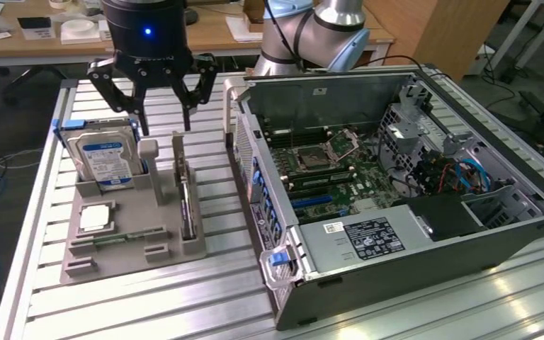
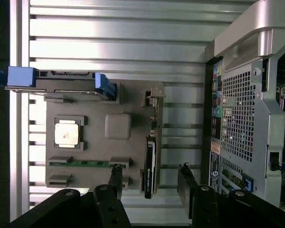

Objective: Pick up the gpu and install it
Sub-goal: 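Pick up the gpu and move the gpu toward the slot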

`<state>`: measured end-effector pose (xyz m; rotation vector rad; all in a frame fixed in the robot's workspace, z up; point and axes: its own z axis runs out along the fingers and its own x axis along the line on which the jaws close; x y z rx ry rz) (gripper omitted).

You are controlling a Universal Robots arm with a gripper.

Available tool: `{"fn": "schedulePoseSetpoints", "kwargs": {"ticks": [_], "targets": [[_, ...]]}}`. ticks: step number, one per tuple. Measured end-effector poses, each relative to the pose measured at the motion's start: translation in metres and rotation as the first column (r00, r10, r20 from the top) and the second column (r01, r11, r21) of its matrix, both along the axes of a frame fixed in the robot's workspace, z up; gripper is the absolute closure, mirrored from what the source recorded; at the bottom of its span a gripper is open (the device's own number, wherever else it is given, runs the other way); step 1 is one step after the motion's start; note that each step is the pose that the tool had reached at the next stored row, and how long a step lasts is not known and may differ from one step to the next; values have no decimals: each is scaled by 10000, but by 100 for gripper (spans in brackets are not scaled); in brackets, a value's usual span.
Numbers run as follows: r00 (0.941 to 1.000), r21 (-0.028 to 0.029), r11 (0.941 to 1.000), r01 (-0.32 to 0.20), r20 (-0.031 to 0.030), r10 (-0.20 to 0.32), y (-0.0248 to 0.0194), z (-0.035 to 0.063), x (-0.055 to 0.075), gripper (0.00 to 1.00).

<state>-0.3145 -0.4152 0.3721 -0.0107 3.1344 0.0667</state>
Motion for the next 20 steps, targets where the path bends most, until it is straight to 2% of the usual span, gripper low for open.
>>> {"fn": "schedulePoseSetpoints", "kwargs": {"ticks": [3,11,20], "targets": [[10000,0,10000,-6,1,6,-2,-24,-1,41],[9999,-10,9999,-111,-1,111,-51,-97,0,41],[9999,-11,9999,-126,0,126,-60,-151,0,41]]}}
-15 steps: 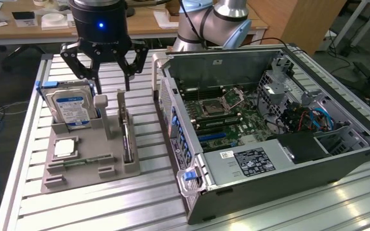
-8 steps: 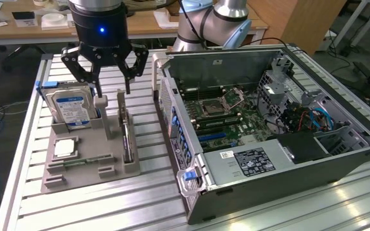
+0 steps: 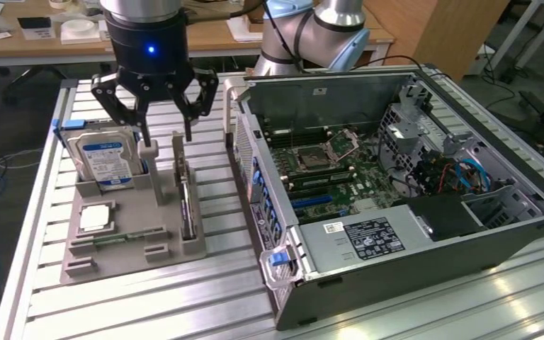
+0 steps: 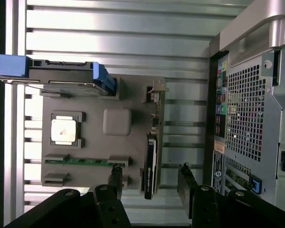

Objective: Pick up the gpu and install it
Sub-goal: 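Pick up the gpu and move the gpu toward the slot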

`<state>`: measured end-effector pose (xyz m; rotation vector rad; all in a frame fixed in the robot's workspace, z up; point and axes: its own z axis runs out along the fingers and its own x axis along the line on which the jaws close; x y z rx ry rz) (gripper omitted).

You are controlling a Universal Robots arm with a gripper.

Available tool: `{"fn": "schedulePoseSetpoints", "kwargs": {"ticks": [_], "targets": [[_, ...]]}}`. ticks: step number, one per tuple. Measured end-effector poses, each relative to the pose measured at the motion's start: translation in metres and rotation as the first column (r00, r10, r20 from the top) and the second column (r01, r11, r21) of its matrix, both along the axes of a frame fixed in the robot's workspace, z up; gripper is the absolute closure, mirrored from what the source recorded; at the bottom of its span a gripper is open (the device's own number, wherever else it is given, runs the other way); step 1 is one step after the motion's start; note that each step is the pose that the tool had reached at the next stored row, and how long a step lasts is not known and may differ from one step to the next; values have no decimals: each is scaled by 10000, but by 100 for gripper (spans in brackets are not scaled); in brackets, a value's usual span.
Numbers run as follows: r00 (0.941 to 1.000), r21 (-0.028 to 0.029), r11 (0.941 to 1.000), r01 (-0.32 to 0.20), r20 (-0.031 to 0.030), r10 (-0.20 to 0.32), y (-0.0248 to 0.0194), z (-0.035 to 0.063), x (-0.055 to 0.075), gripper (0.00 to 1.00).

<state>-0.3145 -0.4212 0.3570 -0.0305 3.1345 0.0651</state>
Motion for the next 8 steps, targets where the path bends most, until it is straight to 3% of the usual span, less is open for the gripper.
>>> {"fn": "schedulePoseSetpoints", "kwargs": {"ticks": [8], "targets": [[10000,-1,10000,-7,0,7,0,-60,0,41]]}}
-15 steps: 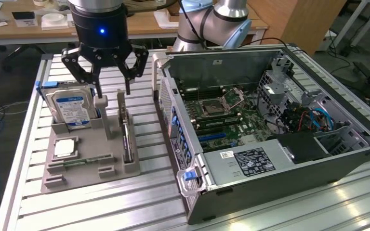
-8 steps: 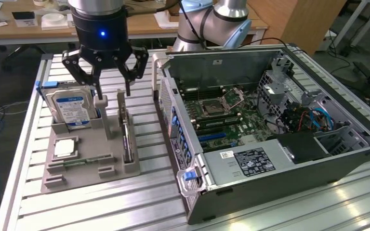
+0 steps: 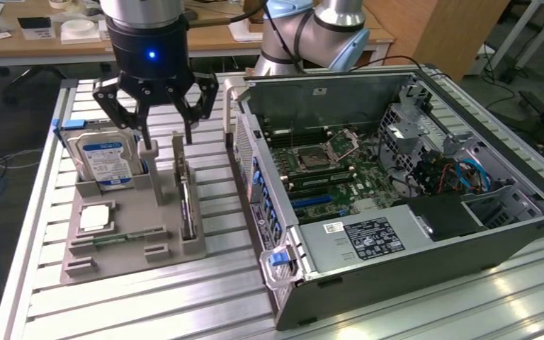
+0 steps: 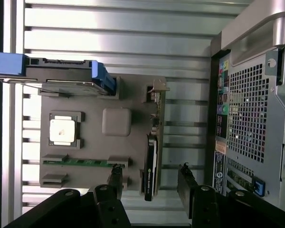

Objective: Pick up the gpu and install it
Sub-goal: 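Pick up the gpu and move the gpu toward the slot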

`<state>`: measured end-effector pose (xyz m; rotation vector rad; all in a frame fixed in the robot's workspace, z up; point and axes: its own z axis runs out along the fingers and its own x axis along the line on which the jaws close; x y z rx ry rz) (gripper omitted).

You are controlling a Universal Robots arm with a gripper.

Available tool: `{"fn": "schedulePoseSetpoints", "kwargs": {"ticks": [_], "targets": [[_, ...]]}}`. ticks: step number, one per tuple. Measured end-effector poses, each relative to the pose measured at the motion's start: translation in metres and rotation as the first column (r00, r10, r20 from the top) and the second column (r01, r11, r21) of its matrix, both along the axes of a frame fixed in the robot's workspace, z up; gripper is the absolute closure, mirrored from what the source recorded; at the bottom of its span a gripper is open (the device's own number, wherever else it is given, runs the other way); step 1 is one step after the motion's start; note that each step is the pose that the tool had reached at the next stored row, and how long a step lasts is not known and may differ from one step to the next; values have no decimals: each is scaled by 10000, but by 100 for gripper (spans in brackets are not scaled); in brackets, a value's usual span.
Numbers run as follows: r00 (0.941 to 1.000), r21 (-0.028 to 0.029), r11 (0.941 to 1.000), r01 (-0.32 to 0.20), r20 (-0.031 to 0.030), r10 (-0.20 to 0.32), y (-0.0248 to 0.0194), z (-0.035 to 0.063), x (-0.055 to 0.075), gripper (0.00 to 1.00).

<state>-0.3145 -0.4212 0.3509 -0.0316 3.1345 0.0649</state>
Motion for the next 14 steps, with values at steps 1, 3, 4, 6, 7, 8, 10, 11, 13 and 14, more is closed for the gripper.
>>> {"fn": "schedulePoseSetpoints", "kwargs": {"ticks": [1,3,4,6,7,8,10,11,13,14], "targets": [[10000,0,10000,-1,0,1,0,-13,0,41],[10000,0,10000,0,0,0,0,-38,0,41],[10000,0,10000,0,0,0,-2,-50,0,41],[10000,-1,10000,-2,0,2,-12,-69,1,41],[10000,-2,10000,0,-2,0,-18,-77,0,41],[10000,-1,10000,0,-1,0,-26,-87,0,41],[10000,-1,10000,0,0,0,-39,-103,0,41],[10000,-2,10000,0,0,0,-40,-110,0,41],[10000,-4,10000,2,0,-2,-40,-121,-1,41],[10000,-4,10000,1,0,-1,-41,-128,0,41]]}}
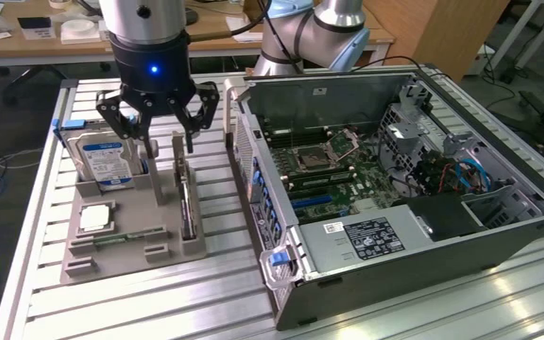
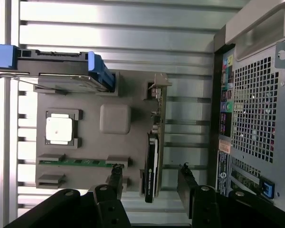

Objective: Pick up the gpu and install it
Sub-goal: 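Pick up the gpu and move the gpu toward the slot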

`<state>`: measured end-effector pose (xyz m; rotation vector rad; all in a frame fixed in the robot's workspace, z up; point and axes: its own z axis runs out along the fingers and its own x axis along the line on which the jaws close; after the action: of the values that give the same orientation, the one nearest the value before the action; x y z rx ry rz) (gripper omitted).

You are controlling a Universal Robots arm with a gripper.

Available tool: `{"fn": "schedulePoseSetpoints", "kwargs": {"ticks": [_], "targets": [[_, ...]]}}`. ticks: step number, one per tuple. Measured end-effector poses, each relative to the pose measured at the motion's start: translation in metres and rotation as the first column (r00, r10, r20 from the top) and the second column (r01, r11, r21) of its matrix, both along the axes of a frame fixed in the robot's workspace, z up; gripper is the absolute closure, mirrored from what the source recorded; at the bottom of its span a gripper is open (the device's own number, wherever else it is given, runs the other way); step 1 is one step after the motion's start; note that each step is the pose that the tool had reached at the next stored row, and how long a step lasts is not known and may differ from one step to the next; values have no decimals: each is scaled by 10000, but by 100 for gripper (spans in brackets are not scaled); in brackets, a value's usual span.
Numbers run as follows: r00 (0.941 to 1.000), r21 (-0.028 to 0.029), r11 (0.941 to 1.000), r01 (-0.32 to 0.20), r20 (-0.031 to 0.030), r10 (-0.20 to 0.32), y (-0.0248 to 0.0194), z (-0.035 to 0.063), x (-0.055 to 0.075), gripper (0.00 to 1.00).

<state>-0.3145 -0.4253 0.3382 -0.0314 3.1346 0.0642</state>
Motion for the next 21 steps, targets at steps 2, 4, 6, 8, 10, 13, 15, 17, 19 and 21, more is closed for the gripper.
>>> {"fn": "schedulePoseSetpoints", "kwargs": {"ticks": [2,4,6,8,10,13,15,17,19,21], "targets": [[10000,0,10000,-1,0,1,0,-11,0,41],[10000,0,10000,-1,1,1,0,-23,0,41],[10000,0,10000,-1,0,1,-1,-42,0,41],[10000,1,10000,-2,1,2,-7,-61,1,41],[10000,0,10000,-1,0,1,-12,-74,0,41],[10000,-1,10000,1,0,-1,-14,-86,0,41],[10000,-2,10000,-1,0,1,-14,-93,0,41],[10000,-1,10000,-1,1,1,-14,-99,0,41],[10000,-1,10000,-1,2,1,-14,-111,0,41],[10000,-1,10000,-1,0,1,-14,-119,0,41]]}}
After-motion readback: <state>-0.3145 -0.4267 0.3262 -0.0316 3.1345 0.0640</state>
